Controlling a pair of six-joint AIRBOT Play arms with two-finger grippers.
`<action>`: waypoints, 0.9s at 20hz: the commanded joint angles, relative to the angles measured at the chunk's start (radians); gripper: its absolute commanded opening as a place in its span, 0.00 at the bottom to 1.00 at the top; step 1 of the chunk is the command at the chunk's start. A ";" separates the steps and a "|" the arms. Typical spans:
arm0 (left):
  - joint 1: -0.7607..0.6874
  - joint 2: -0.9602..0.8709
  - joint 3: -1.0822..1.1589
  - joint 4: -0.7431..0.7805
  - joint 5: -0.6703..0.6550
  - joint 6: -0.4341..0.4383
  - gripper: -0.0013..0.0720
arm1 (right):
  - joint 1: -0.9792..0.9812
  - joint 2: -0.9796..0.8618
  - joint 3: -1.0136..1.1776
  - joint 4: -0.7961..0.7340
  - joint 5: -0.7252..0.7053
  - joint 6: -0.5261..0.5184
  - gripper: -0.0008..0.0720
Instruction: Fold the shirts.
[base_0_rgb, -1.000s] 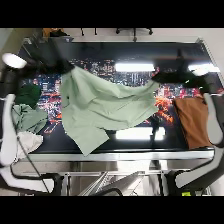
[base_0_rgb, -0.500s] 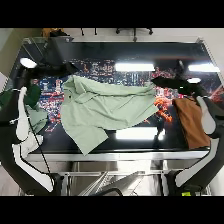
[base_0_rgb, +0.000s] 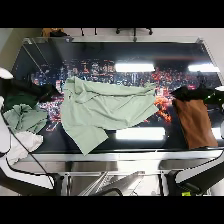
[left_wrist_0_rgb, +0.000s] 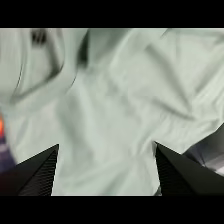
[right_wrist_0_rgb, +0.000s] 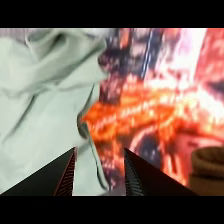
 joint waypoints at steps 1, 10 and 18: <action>0.033 0.120 -0.352 0.070 0.092 0.015 0.91 | -0.011 0.003 -0.060 -0.018 0.055 -0.007 0.48; -0.025 0.116 -0.602 -0.103 0.428 0.132 0.88 | 0.038 0.000 -0.062 -0.052 0.062 -0.006 0.48; -0.083 0.046 -0.461 -0.102 0.344 0.132 0.04 | 0.125 -0.082 -0.063 -0.103 0.057 -0.007 0.48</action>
